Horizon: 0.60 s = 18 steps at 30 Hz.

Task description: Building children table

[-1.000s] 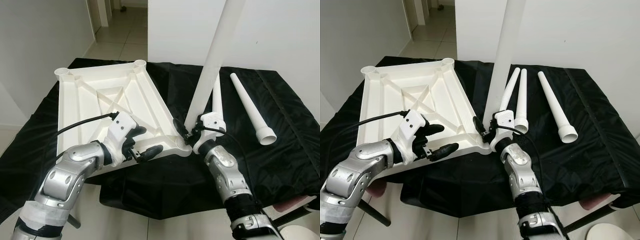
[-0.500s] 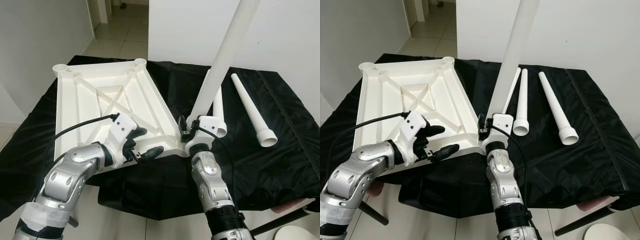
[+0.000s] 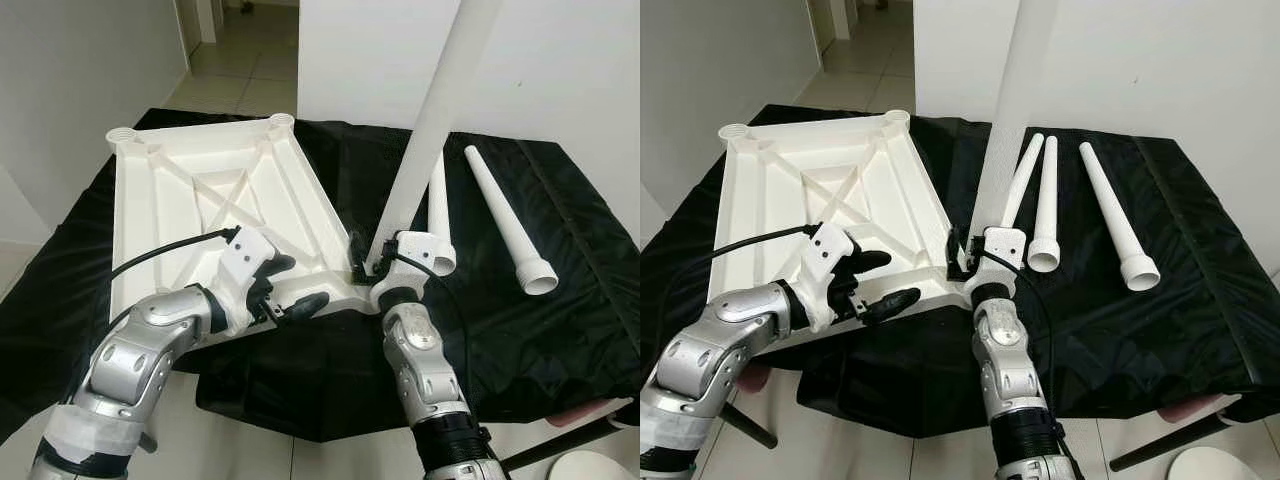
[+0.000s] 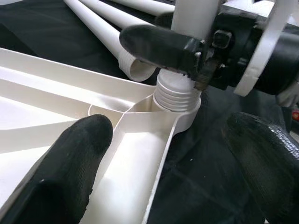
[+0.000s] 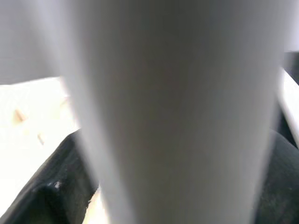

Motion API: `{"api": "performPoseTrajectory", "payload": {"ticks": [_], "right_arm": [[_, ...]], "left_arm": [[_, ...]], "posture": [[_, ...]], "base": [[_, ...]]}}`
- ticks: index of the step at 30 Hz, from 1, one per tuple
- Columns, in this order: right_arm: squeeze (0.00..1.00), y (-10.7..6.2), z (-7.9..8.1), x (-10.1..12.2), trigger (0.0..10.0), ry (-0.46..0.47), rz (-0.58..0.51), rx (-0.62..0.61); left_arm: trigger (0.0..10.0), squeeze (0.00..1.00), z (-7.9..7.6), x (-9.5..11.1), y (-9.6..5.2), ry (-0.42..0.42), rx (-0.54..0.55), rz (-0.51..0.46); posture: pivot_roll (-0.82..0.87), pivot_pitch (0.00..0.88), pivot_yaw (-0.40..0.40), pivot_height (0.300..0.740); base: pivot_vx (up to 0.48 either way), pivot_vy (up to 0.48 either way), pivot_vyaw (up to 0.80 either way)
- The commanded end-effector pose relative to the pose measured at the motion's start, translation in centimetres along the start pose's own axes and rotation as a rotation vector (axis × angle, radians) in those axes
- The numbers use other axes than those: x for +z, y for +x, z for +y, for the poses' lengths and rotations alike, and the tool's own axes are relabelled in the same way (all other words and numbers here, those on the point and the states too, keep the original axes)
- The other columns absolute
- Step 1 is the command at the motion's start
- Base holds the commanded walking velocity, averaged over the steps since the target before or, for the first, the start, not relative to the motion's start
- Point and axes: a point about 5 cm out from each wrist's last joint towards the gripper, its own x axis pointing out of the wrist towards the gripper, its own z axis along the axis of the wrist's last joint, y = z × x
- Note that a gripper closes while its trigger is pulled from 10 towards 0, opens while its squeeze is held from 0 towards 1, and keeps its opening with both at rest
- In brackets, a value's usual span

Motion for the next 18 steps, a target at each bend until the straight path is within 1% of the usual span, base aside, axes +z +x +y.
{"api": "performPoseTrajectory", "payload": {"ticks": [1, 3, 4, 5, 6, 9, 10, 13, 14, 15, 16, 17, 18], "right_arm": [[1.00, -0.1, -0.2, 0.5, 10.0, 0.015, -0.011, 0.082], [1.00, -0.1, -0.2, 0.5, 10.0, 0.015, -0.011, 0.082], [0.87, 0.0, -0.5, 0.6, 10.0, -0.001, -0.006, 0.106], [0.87, 0.0, -0.5, 0.6, 10.0, -0.001, -0.006, 0.106], [0.00, 0.0, -1.0, 0.7, 10.0, -0.007, 0.005, 0.140], [0.00, 0.1, -2.3, 0.6, 10.0, -0.083, 0.054, 0.310], [0.00, 0.1, -2.5, 0.5, 10.0, -0.099, 0.064, 0.342], [0.00, 0.1, -2.5, 0.5, 10.0, -0.099, 0.064, 0.342], [0.00, 0.2, -2.9, 0.5, 10.0, -0.122, 0.083, 0.390], [0.00, 0.2, -2.9, 0.5, 10.0, -0.122, 0.083, 0.390], [0.00, 0.3, -3.3, 0.3, 10.0, -0.132, 0.106, 0.433], [0.00, 0.3, -3.3, 0.3, 10.0, -0.132, 0.106, 0.433], [0.00, 0.4, -3.7, 0.3, 10.0, -0.150, 0.123, 0.477]], "left_arm": [[10.0, 0.00, 0.2, -0.1, 0.2, -0.001, 0.037, -0.003], [10.0, 0.00, 0.2, -0.1, 0.2, -0.001, 0.037, -0.003], [10.0, 0.00, 0.2, -0.1, 0.2, -0.001, 0.037, -0.004], [10.0, 0.00, 0.2, -0.1, 0.2, -0.001, 0.037, -0.004], [10.0, 0.00, 0.2, -0.1, 0.2, -0.001, 0.037, -0.005], [10.0, 0.00, 0.1, 0.0, 0.4, -0.023, 0.026, -0.004], [10.0, 0.00, 0.0, 0.0, 0.5, -0.029, 0.022, -0.004], [10.0, 0.00, 0.0, 0.0, 0.5, -0.029, 0.022, -0.004], [10.0, 0.00, -0.2, -0.1, 0.6, -0.031, 0.015, 0.001], [10.0, 0.00, -0.2, -0.1, 0.6, -0.031, 0.015, 0.001], [10.0, 0.00, -0.5, -0.2, 0.8, -0.030, 0.008, 0.004], [10.0, 0.00, -0.5, -0.2, 0.8, -0.030, 0.008, 0.004], [10.0, 0.00, -0.7, -0.3, 1.0, -0.036, 0.000, 0.006]], "posture": [[0.06, 0.000, -0.020, 0.740], [0.06, 0.000, -0.020, 0.740], [0.06, 0.000, -0.020, 0.740], [0.06, 0.000, -0.020, 0.740], [0.06, 0.000, -0.020, 0.740], [0.06, 0.000, -0.019, 0.740], [0.06, 0.000, -0.019, 0.740], [0.06, 0.000, -0.019, 0.740], [0.06, 0.002, -0.019, 0.740], [0.06, 0.002, -0.019, 0.740], [0.06, 0.005, -0.017, 0.740], [0.06, 0.005, -0.017, 0.740], [0.05, 0.006, -0.017, 0.740]], "base": [[0.000, 0.000, 0.00], [0.000, 0.000, 0.00], [0.000, 0.000, 0.00], [0.000, 0.000, 0.00], [0.000, 0.000, 0.00], [0.000, 0.000, 0.00], [0.000, 0.000, 0.00], [0.000, 0.000, 0.00], [0.000, 0.000, 0.00], [0.000, 0.000, 0.00], [0.000, 0.000, 0.00], [0.000, 0.000, 0.00], [0.000, 0.000, 0.00]]}}
